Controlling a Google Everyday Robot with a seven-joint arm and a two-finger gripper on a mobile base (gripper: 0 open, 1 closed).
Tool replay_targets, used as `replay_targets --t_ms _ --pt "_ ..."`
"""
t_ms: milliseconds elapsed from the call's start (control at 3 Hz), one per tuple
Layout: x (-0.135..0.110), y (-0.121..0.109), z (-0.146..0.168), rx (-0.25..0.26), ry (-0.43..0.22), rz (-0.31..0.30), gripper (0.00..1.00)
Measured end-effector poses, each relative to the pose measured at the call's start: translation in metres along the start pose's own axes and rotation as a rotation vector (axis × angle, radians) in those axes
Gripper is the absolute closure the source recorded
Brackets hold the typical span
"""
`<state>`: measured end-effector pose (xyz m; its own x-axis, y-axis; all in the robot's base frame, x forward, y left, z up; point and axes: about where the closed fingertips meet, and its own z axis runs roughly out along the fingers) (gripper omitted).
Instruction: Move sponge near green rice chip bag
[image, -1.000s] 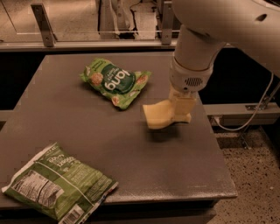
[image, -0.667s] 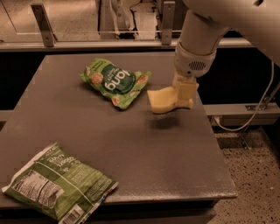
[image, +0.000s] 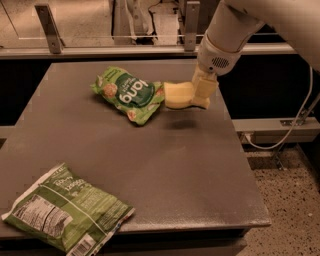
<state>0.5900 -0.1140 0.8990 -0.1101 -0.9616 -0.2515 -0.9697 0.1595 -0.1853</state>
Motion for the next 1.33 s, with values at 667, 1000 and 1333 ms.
replay_targets --t_ms 667,1000,1333 --pt "-0.0253 -0.0152 0.0218 0.043 -0.077 0.014 0.35" --pt "-0.0260 -0.0150 0.0234 0.042 -0.078 0.013 0.12" --pt "-0.0266 -0.0147 0.0250 0.039 -0.077 0.012 0.00"
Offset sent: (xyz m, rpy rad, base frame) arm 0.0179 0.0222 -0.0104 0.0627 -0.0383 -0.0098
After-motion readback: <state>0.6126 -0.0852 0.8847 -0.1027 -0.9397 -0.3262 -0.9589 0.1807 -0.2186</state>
